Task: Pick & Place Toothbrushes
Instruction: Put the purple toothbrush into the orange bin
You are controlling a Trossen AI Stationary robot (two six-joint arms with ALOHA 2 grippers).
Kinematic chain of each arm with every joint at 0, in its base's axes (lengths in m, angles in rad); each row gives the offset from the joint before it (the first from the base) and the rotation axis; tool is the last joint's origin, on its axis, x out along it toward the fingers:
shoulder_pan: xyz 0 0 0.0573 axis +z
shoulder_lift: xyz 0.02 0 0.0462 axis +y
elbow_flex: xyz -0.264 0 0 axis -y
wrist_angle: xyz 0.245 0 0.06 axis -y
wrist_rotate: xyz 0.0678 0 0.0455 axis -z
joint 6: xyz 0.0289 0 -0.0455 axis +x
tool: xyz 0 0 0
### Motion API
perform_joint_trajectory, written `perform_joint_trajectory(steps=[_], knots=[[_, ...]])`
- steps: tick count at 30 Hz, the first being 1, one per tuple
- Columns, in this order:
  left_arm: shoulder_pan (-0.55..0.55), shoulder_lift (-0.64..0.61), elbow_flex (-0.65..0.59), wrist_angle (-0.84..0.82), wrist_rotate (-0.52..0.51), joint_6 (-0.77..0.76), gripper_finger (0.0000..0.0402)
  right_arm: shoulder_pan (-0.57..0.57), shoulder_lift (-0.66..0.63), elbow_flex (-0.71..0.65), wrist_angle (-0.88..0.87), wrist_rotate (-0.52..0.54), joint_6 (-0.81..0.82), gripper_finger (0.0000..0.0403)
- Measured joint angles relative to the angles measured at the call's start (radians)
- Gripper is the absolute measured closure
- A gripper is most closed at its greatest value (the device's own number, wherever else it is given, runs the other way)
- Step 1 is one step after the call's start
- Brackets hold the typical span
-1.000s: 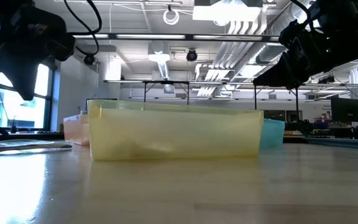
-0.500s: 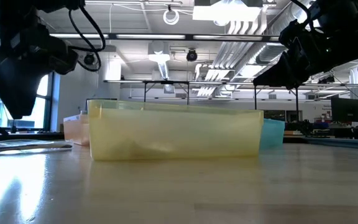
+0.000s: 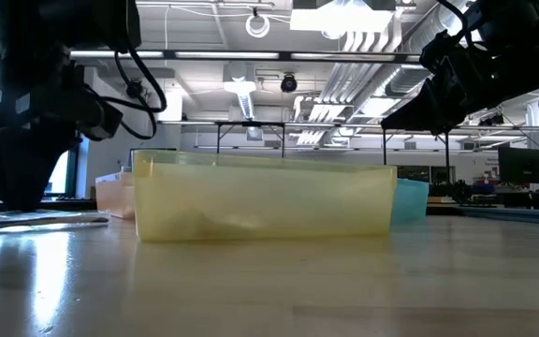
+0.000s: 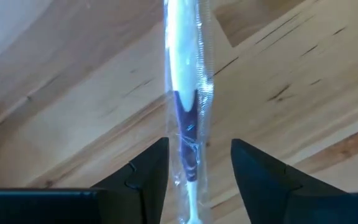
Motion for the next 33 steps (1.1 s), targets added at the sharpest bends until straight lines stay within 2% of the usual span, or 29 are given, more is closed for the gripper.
perform_joint_trajectory(steps=[12, 22, 25, 33], knots=[[0.0, 0.091, 0.002, 0.046, -0.003, 0.0, 0.0236, 0.0, 0.0, 0.0, 0.005, -0.003, 0.0, 0.0399], [0.0, 0.105, 0.003, 0.05, 0.011, 0.01, 0.0243, 0.0, 0.0, 0.0, 0.008, -0.003, 0.0, 0.0399], [0.0, 0.105, 0.003, 0.053, 0.015, 0.011, 0.0268, 0.0, 0.0, 0.0, 0.008, -0.003, 0.0, 0.0399], [0.0, 0.106, 0.002, 0.049, 0.021, 0.035, 0.0378, 0.0, 0.0, 0.0, 0.008, -0.003, 0.0, 0.0399]])
